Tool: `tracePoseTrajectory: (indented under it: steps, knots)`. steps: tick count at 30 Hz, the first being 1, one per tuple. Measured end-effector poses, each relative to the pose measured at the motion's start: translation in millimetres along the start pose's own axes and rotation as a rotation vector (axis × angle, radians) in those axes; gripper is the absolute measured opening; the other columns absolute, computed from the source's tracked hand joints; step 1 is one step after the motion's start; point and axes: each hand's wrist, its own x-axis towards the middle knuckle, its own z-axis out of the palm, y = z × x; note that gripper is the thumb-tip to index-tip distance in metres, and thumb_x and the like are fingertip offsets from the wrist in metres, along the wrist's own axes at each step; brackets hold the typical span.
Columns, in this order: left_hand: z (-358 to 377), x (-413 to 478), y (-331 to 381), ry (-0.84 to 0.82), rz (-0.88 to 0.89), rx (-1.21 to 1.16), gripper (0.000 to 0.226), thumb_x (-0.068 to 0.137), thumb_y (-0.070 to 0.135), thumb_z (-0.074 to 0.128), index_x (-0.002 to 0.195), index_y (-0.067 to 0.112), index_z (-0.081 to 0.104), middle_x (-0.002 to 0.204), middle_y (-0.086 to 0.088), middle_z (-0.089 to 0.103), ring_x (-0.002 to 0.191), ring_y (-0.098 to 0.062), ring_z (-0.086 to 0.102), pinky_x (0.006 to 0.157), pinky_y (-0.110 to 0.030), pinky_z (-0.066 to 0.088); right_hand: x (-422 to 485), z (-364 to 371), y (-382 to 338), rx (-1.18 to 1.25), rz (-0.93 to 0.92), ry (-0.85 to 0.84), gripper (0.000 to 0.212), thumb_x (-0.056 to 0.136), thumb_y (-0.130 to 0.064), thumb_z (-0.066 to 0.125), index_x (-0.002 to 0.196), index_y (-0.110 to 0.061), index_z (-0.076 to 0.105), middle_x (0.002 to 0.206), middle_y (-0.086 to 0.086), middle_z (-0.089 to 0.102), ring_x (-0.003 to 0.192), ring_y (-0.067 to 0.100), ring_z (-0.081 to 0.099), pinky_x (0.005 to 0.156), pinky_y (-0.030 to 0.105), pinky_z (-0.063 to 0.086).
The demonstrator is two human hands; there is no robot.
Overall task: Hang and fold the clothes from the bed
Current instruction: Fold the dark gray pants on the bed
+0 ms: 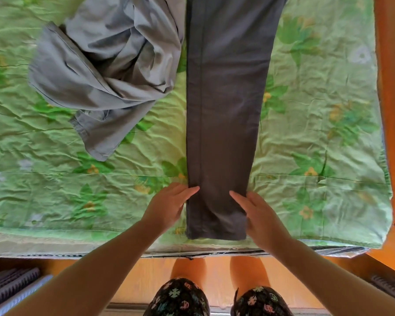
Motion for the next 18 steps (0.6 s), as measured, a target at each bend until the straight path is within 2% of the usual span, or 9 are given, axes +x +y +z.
tracePoseTrajectory:
  steps: [3, 5, 7, 9, 10, 12, 14, 16, 18]
  knots:
    - [-5, 9, -7, 0.115, 0.187, 0.185, 0.047, 0.074, 0.004, 0.067, 0.119, 0.017, 0.067, 0.106, -0.005, 0.056, 0.095, -0.029, 0.055, 0.079, -0.04, 0.051, 6, -8, 21, -0.39, -0.354, 0.042, 0.062, 0.069, 0.0, 0.07, 0.129, -0.012, 0.065, 0.109, 0.007, 0.058, 0.1, 0.029, 0.055, 0.084, 0.042, 0.049]
    - [-13, 21, -6, 0.17, 0.188, 0.204, 0.046, 0.066, 0.003, 0.071, 0.109, 0.018, 0.068, 0.111, -0.008, 0.05, 0.1, -0.031, 0.054, 0.083, -0.042, 0.047, 18, -26, 24, -0.396, -0.433, 0.125, 0.038, 0.077, -0.008, 0.061, 0.114, -0.016, 0.072, 0.115, 0.013, 0.057, 0.108, 0.033, 0.052, 0.088, 0.047, 0.044]
    - [-31, 37, -2, 0.172, 0.218, 0.198, 0.042, 0.066, 0.003, 0.067, 0.105, 0.019, 0.067, 0.122, -0.009, 0.05, 0.116, -0.034, 0.052, 0.093, -0.044, 0.042, 35, -49, 22, -0.353, -0.446, 0.182, 0.029, 0.078, -0.011, 0.059, 0.103, -0.017, 0.073, 0.128, 0.02, 0.056, 0.124, 0.039, 0.049, 0.101, 0.054, 0.041]
    - [-61, 61, 3, 0.163, 0.207, -0.004, 0.035, 0.072, 0.002, 0.067, 0.104, 0.017, 0.066, 0.12, -0.004, 0.062, 0.124, -0.027, 0.054, 0.099, -0.042, 0.043, 58, -78, 13, -0.225, -0.431, 0.165, 0.025, 0.077, -0.012, 0.058, 0.099, -0.015, 0.071, 0.136, 0.017, 0.059, 0.138, 0.035, 0.046, 0.114, 0.057, 0.032]
    - [-79, 79, 6, 0.182, 0.135, -0.204, 0.029, 0.076, 0.002, 0.066, 0.102, 0.015, 0.067, 0.11, 0.0, 0.067, 0.114, -0.019, 0.061, 0.094, -0.039, 0.047, 75, -93, 8, -0.071, -0.375, 0.17, 0.024, 0.08, -0.013, 0.056, 0.099, -0.014, 0.07, 0.129, 0.008, 0.065, 0.134, 0.025, 0.052, 0.114, 0.051, 0.035]
    - [-119, 124, 11, 0.213, -0.1, -0.601, 0.018, 0.079, 0.007, 0.06, 0.091, 0.018, 0.067, 0.083, 0.01, 0.068, 0.08, -0.006, 0.06, 0.071, -0.033, 0.047, 120, -126, -1, 0.411, -0.111, 0.213, 0.018, 0.088, -0.01, 0.054, 0.098, -0.007, 0.069, 0.096, -0.01, 0.071, 0.096, 0.006, 0.064, 0.091, 0.032, 0.047]
    - [-147, 175, 2, 0.227, -0.318, -0.856, 0.01, 0.08, 0.022, 0.063, 0.086, 0.02, 0.07, 0.077, 0.008, 0.067, 0.074, -0.009, 0.056, 0.066, -0.03, 0.042, 174, -153, 4, 0.891, 0.215, 0.161, 0.022, 0.092, -0.028, 0.062, 0.096, -0.006, 0.068, 0.085, -0.001, 0.064, 0.081, 0.02, 0.057, 0.081, 0.033, 0.044]
    - [-157, 211, -14, 0.128, -0.514, -1.061, 0.041, 0.075, 0.049, 0.076, 0.103, 0.019, 0.074, 0.098, -0.002, 0.073, 0.092, -0.021, 0.064, 0.084, -0.035, 0.046, 215, -165, 17, 1.06, 0.466, -0.036, 0.052, 0.073, -0.071, 0.071, 0.092, -0.024, 0.063, 0.091, 0.008, 0.054, 0.086, 0.03, 0.046, 0.083, 0.044, 0.042]
    - [-144, 221, -19, -0.021, -0.676, -1.194, 0.067, 0.067, 0.059, 0.081, 0.12, 0.02, 0.07, 0.116, -0.003, 0.074, 0.111, -0.026, 0.067, 0.107, -0.047, 0.044, 230, -151, 27, 1.072, 0.577, -0.204, 0.067, 0.066, -0.084, 0.067, 0.102, -0.027, 0.067, 0.102, 0.008, 0.063, 0.095, 0.033, 0.057, 0.091, 0.045, 0.047]
